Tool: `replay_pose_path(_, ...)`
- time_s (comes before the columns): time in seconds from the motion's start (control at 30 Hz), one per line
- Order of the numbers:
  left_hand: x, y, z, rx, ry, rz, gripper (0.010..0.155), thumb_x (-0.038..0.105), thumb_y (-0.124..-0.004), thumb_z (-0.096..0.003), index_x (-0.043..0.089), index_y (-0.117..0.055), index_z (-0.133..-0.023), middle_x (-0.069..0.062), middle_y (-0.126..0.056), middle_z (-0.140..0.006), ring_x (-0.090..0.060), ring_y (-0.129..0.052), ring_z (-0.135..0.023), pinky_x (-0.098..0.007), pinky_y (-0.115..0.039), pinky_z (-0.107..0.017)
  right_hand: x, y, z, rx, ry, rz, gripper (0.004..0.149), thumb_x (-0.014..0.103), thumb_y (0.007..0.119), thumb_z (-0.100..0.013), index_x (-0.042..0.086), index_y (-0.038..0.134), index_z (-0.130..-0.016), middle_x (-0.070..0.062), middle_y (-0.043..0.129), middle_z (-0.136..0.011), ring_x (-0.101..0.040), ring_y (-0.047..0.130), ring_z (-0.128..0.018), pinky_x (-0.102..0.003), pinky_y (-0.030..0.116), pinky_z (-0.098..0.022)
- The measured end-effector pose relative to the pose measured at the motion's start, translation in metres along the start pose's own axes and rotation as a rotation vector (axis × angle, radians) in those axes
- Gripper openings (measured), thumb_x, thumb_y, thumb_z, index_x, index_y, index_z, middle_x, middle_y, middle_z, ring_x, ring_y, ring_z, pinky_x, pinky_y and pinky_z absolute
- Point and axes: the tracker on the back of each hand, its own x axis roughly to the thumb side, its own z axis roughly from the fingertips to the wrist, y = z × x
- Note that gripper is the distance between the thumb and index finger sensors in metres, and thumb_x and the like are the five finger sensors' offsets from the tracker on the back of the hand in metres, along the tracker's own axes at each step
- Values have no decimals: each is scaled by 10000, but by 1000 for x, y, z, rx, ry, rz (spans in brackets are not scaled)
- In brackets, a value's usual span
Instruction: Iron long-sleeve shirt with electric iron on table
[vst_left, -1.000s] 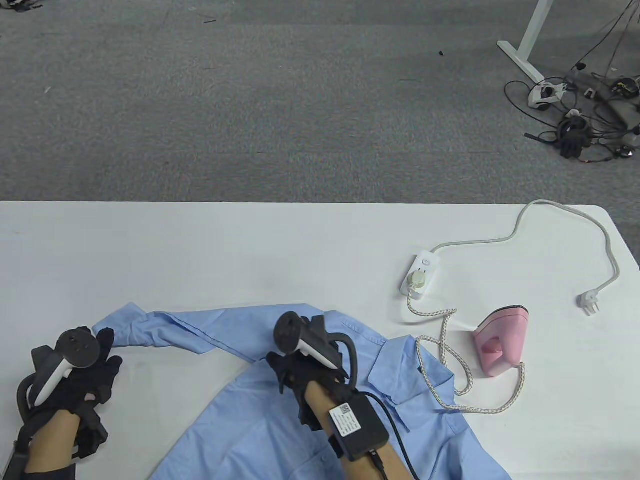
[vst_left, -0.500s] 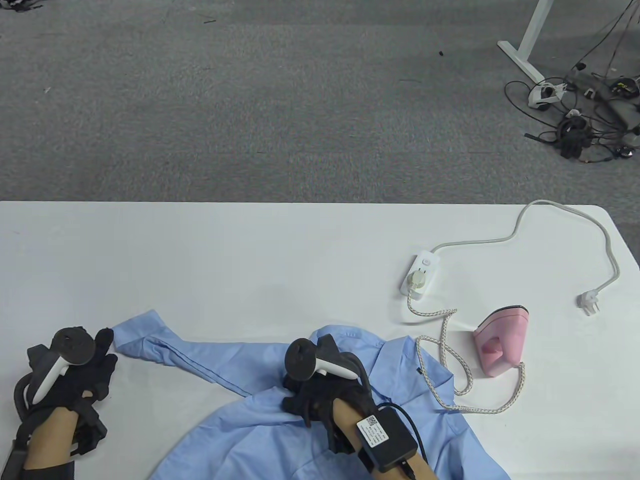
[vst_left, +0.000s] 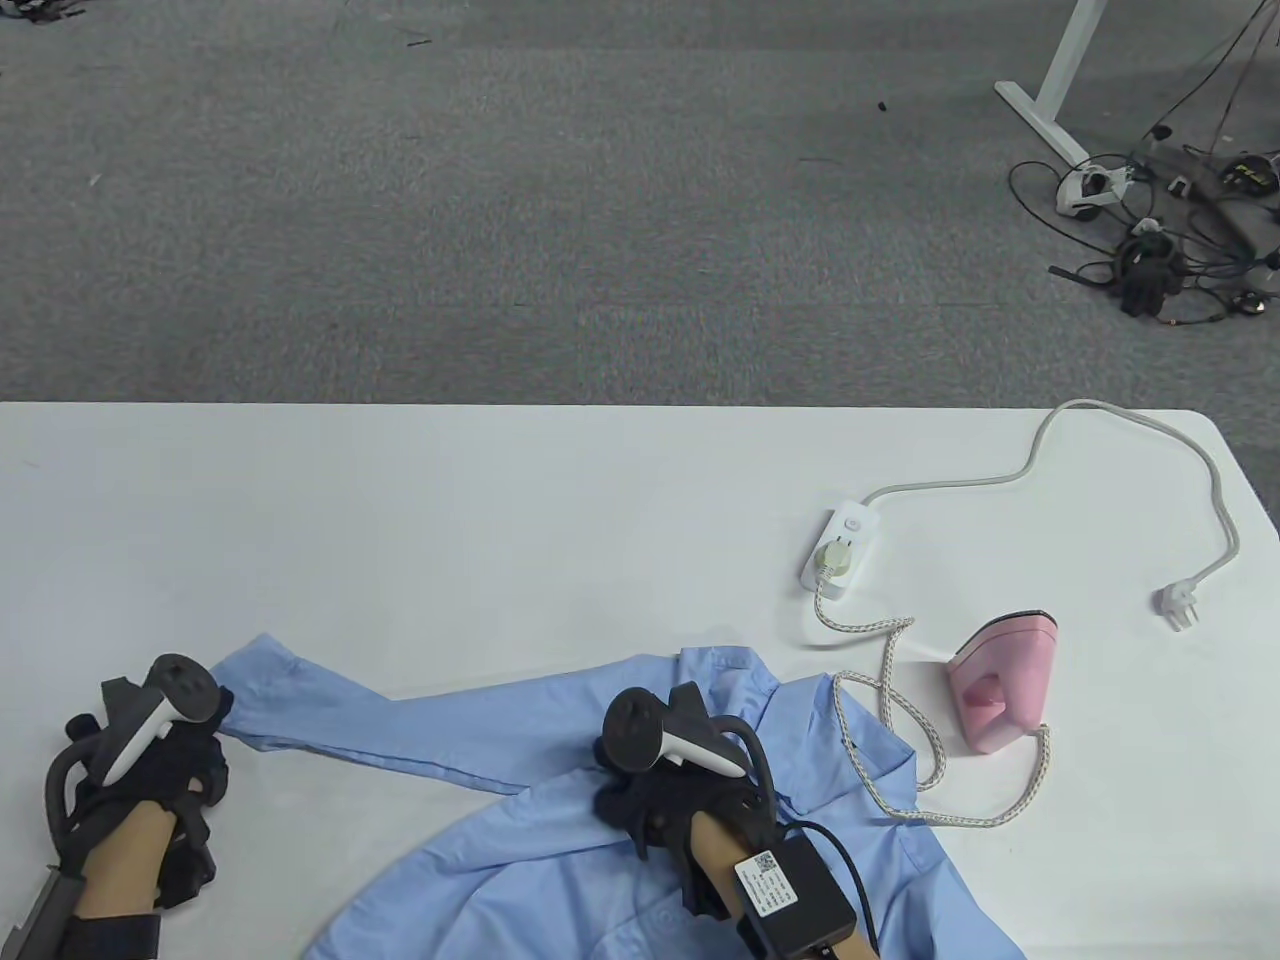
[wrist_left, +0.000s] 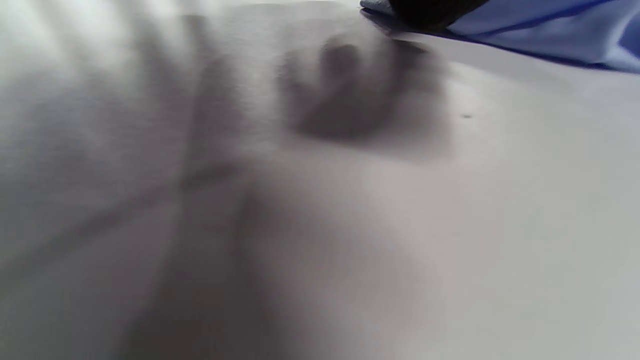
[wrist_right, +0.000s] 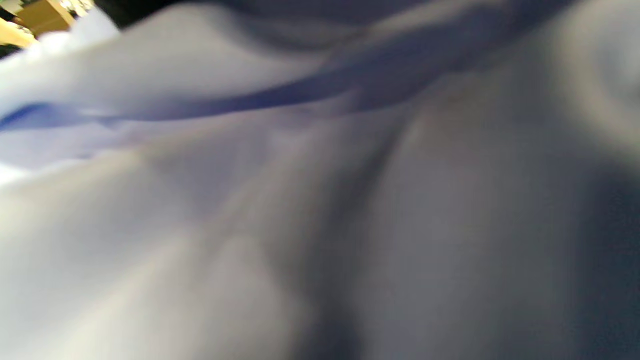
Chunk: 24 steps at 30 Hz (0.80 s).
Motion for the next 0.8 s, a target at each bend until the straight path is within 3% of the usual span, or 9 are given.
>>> replay_pose_path(0.1,-5,-3,1,-35,44,26,591,460,-579,-512,523,-324,-1041,46,-46,-1198,-278,33,-1119,-588,21,-711,-6,-1,-6,-3,42,-26,671,480,683,-452,288,362,-1009,-49,198,-1068,-386,159,-993,-693,302,-612)
replay_pose_path(0.23,-1,-2,8,-5,92,-3,594,511,-566,-505,489,-352,-1059,17,-122,-1214,-311,-26,-1132,-602,-25,-724,-12,-6,-13,-32,68,-39,649,475,688,-451,306,383,-998,-46,214,-1066,-377,175,-996,-684,298,-622)
replay_pose_path(0.4,-7,12,23,128,159,16,657,578,-575,-486,274,-621,-1067,-42,-322,-1233,-370,-182,-1152,-623,-103,-745,-18,-22,-8,-140,115,-70,546,465,704,-442,174,656,-902,-107,481,-1018,-422,407,-979,-722,418,-602)
replay_pose_path(0.47,-9,15,24,148,128,53,652,568,-565,-489,299,-562,-1082,-34,-288,-1234,-365,-149,-1152,-622,-95,-742,-21,-26,-6,-169,133,-63,537,461,710,-437,138,727,-865,-135,569,-987,-443,497,-952,-723,464,-588)
replay_pose_path(0.57,-1,14,22,186,-29,119,647,541,-567,-487,400,-400,-1096,31,-178,-1223,-304,-84,-1149,-609,-49,-734,-21,-36,2,-241,134,-138,569,472,708,-439,115,726,-882,-175,585,-983,-475,535,-929,-704,522,-573)
replay_pose_path(0.7,19,6,13,50,-220,67,653,528,-565,-489,484,-277,-1074,107,-85,-1205,-225,22,-1138,-586,37,-711,-15,-45,4,-406,187,-197,671,502,707,-433,101,606,-963,-207,459,-1028,-509,485,-940,-727,531,-558)
replay_pose_path(0.8,26,-7,4,-97,-267,39,650,518,-555,-496,501,-221,-1054,122,-49,-1195,-182,91,-1104,-550,93,-682,-12,-35,-11,-240,276,-100,821,573,664,-437,111,351,-1040,-221,237,-1053,-531,363,-961,-734,473,-578)
